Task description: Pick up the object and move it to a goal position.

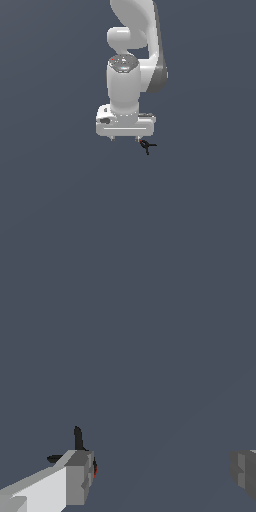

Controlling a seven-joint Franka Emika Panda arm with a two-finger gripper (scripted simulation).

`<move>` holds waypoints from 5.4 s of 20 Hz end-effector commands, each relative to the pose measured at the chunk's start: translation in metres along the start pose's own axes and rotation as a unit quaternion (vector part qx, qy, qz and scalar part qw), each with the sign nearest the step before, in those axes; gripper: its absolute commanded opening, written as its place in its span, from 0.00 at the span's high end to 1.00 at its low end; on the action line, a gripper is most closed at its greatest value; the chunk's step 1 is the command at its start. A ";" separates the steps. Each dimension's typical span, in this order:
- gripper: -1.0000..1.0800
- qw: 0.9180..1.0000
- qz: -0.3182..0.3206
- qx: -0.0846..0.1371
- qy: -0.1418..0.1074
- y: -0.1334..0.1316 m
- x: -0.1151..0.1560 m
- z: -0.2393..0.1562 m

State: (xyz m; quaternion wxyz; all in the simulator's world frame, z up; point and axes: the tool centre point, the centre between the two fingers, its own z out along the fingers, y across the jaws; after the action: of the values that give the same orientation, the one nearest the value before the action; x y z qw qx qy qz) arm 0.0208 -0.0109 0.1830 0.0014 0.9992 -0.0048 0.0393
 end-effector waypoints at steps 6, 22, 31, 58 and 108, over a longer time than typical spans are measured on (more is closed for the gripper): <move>0.04 1.000 0.001 0.001 -0.001 0.007 0.000 0.003; 0.04 1.000 -0.022 0.001 -0.004 0.012 -0.004 0.014; 0.04 0.990 -0.138 0.000 -0.016 -0.023 -0.023 0.047; 0.04 0.914 -0.404 0.017 -0.036 -0.107 -0.082 0.116; 1.00 0.913 -0.407 0.018 -0.035 -0.057 0.001 0.042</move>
State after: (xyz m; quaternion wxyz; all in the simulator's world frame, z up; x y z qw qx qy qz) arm 0.0183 0.0512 0.1273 -0.0008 0.9153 0.4027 0.0003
